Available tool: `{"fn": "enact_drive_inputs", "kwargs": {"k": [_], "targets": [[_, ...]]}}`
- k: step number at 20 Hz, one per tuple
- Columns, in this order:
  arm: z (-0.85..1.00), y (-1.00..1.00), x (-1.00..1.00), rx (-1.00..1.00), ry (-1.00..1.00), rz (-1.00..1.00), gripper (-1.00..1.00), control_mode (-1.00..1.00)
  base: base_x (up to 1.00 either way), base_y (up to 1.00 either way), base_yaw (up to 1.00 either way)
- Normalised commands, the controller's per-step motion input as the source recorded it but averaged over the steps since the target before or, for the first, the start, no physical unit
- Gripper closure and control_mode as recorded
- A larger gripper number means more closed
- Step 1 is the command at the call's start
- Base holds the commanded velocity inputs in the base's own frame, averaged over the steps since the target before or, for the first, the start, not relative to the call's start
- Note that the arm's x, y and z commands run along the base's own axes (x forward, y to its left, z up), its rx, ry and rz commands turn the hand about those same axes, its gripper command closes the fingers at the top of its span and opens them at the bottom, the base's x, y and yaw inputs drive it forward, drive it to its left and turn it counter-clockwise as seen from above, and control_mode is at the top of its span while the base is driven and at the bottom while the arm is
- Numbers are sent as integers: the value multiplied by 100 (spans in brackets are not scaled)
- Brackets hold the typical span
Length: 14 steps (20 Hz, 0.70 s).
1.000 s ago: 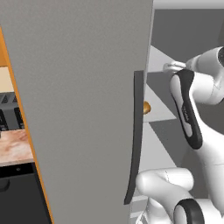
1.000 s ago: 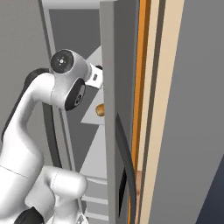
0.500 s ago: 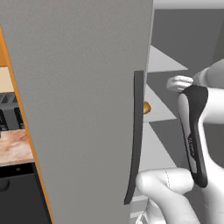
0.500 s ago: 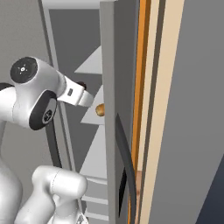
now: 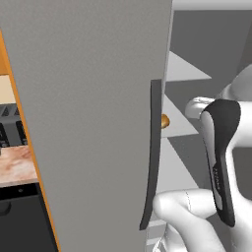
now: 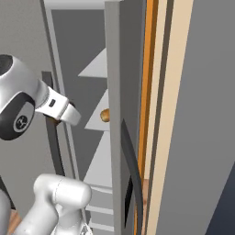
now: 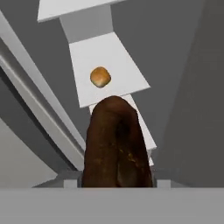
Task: Take the potato and sweet potato out of the freezer and place them in the tupperware container on the counter. Then put the tupperware containing the vegetables back in the freezer.
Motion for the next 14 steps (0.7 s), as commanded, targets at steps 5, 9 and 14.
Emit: {"fn": "enact_drive_inputs", "kwargs": {"k": [5, 9, 14], "targets": [[-19, 19, -11, 0, 25, 0, 100, -100, 0, 0, 0], [0, 0, 0, 0, 0, 0, 100, 100, -92, 62, 0], [0, 0, 0, 0, 0, 0, 100, 100, -100, 99, 5]]}}
